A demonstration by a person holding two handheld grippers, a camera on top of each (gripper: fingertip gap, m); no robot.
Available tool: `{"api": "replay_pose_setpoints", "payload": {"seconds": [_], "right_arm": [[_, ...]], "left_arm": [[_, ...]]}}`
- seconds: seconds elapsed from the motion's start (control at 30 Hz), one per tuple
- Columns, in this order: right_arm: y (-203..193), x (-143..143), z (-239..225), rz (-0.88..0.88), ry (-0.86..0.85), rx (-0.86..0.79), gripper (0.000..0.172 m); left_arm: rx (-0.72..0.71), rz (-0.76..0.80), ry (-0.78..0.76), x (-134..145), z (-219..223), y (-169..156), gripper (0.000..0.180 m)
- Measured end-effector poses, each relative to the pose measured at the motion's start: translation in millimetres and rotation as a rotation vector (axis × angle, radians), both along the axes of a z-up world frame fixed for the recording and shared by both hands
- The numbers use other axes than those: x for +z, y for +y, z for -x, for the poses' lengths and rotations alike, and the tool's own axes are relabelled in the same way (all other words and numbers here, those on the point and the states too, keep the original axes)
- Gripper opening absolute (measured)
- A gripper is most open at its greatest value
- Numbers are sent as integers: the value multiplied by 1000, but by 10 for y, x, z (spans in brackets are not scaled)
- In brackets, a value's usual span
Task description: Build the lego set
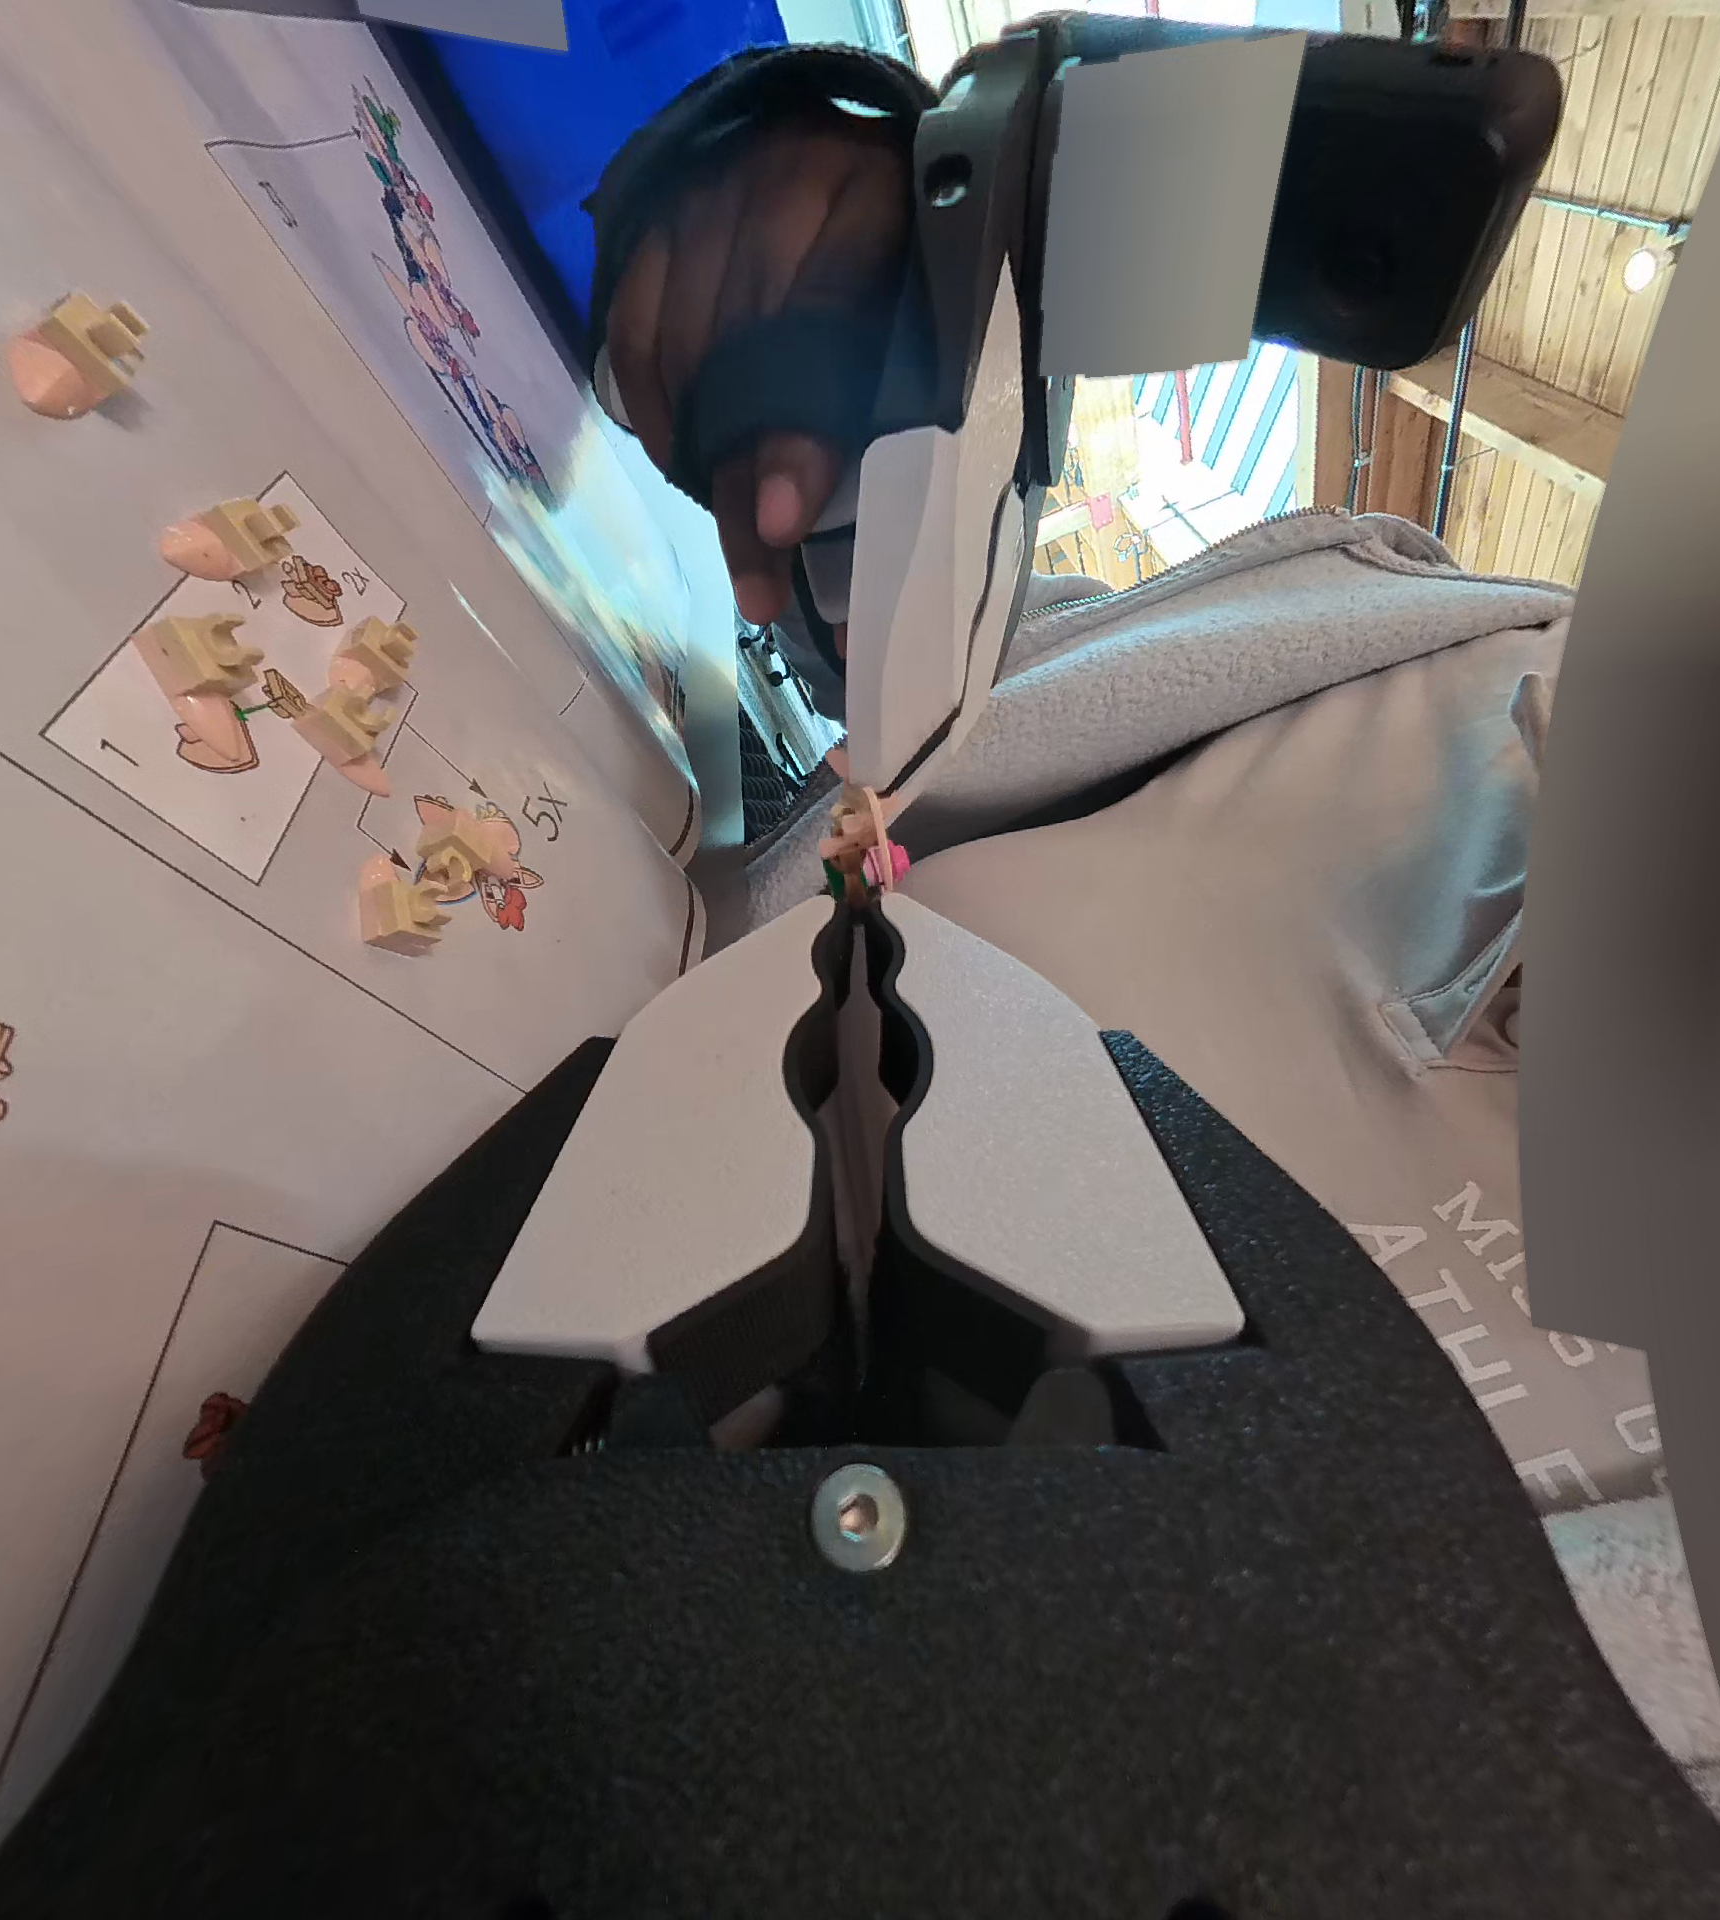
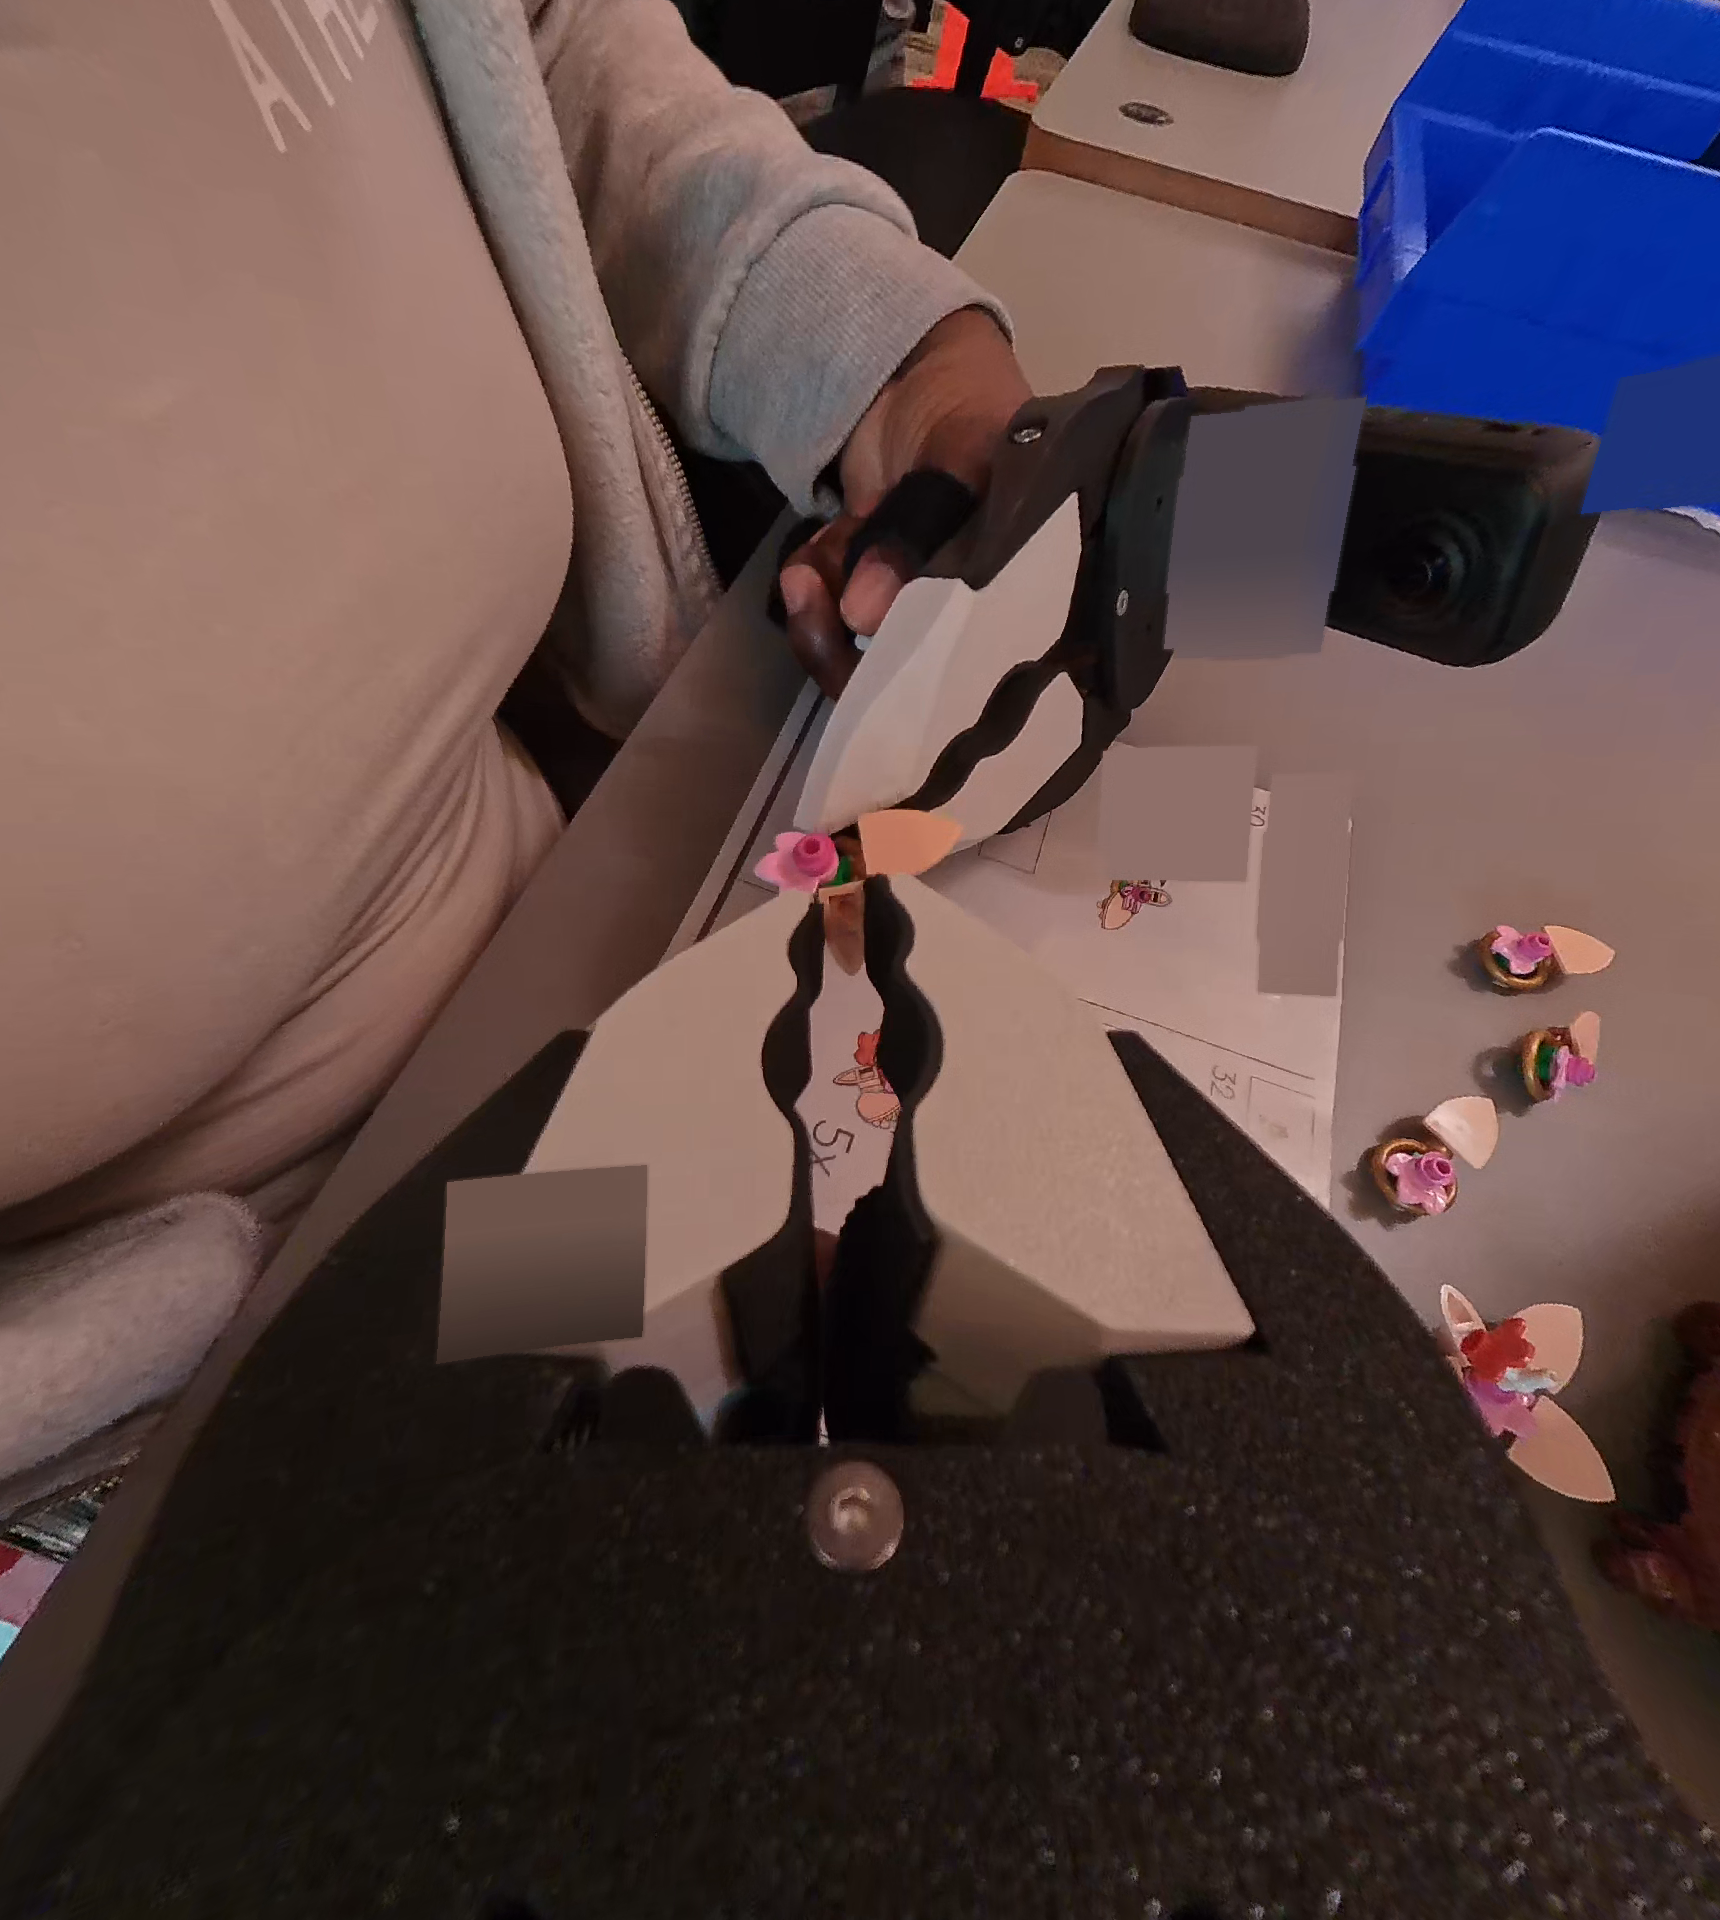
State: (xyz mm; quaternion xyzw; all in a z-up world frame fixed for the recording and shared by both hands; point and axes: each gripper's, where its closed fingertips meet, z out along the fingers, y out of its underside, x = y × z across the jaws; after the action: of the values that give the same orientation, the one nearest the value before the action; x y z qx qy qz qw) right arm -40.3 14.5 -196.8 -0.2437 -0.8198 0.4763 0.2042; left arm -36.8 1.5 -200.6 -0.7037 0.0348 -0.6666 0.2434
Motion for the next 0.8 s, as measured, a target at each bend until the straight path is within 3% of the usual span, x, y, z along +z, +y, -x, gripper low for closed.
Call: {"api": "replay_pose_setpoints", "payload": {"seconds": [0.8], "right_arm": [[-80,-11,-64,-48,14,52,6]], "left_arm": [[-31,-69,35,19,-49,-72,2]]}}
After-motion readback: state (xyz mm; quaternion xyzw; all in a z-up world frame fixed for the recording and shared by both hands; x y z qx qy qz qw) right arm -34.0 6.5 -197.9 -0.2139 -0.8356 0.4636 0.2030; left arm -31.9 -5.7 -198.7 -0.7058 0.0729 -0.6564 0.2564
